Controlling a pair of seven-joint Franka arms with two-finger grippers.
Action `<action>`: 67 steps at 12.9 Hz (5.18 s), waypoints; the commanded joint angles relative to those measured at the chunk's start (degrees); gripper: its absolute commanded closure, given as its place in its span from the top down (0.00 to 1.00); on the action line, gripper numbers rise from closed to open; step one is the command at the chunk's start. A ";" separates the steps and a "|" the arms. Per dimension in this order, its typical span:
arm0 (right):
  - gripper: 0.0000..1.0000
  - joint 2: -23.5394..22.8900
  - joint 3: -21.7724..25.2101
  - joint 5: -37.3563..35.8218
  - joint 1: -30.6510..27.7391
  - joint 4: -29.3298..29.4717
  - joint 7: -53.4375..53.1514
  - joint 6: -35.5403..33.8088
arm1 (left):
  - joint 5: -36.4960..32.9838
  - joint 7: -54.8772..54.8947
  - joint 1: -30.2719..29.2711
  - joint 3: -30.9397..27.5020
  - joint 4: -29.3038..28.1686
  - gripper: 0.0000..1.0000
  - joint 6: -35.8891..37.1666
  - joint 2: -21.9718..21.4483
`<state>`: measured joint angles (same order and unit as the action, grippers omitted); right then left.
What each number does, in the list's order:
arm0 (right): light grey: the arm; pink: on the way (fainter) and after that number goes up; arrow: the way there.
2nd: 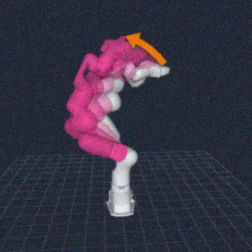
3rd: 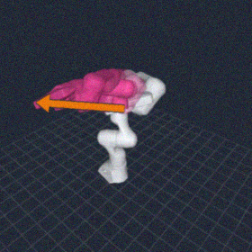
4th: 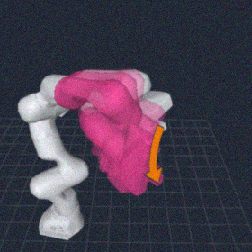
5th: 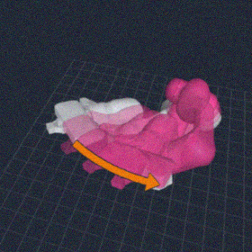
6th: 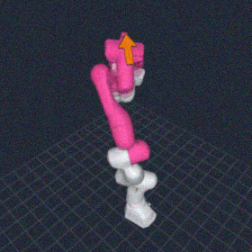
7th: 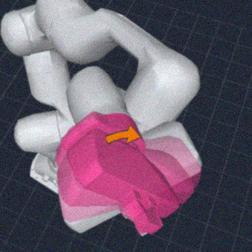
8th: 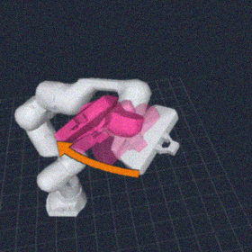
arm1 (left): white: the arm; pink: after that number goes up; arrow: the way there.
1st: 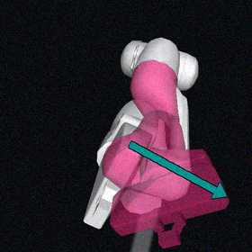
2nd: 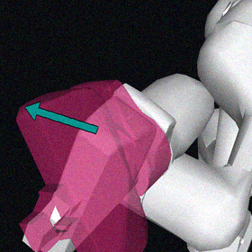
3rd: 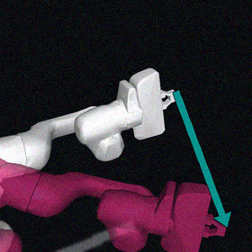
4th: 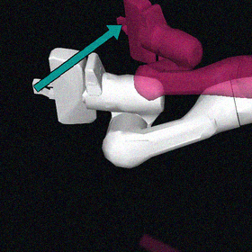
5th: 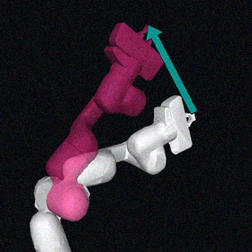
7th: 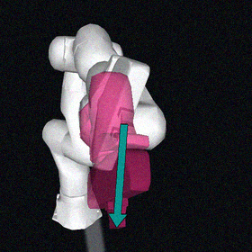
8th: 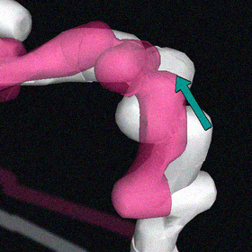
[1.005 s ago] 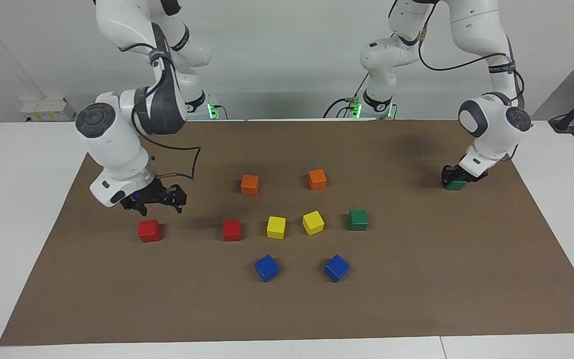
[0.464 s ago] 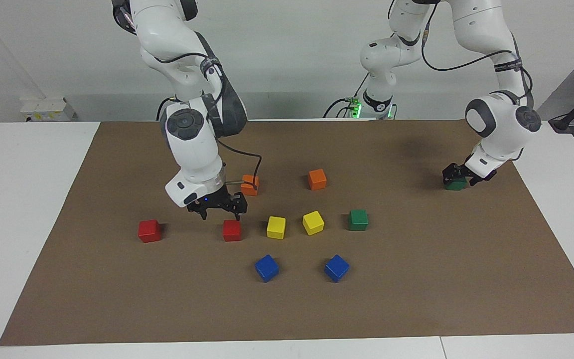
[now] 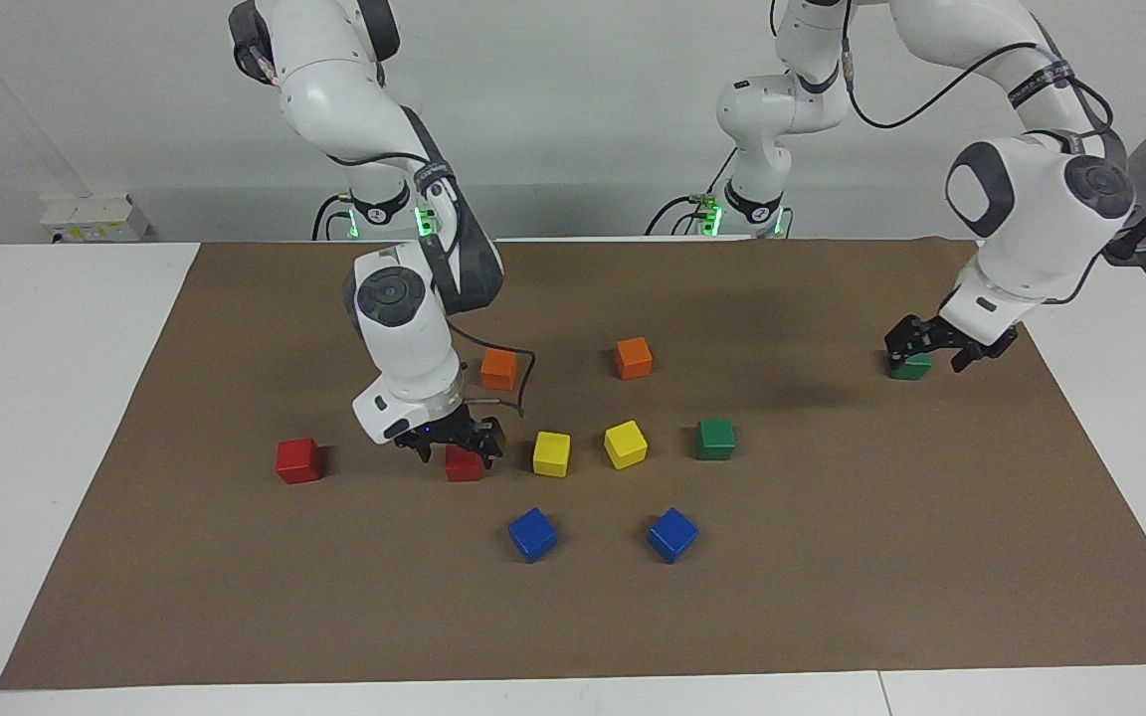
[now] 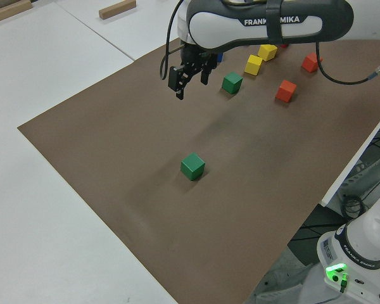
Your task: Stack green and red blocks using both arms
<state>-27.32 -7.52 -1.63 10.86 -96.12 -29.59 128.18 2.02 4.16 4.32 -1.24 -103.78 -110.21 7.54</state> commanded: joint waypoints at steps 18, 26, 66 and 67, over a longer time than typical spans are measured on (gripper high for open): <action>0.00 9.12 0.05 -0.83 -15.86 0.85 31.51 -16.04 | 1.25 -8.56 19.94 -1.04 -0.63 1.00 -18.54 15.84; 0.00 12.90 0.14 -0.92 -20.26 -10.93 34.43 -5.49 | 0.71 -8.21 19.95 -1.22 -2.39 0.00 -16.79 15.14; 1.00 13.51 -0.39 -2.25 -20.70 -6.22 34.25 -10.02 | -1.93 26.51 -17.85 -1.66 -21.50 1.00 -11.65 -8.51; 1.00 15.78 -1.52 -1.98 -20.53 -4.71 34.16 -13.62 | -1.93 26.42 -17.50 -1.66 -15.55 1.00 -5.16 -7.72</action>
<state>-14.41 -7.49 -3.96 -9.53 -104.15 3.83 120.47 0.98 30.44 -13.23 -3.18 -126.69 -123.84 -0.06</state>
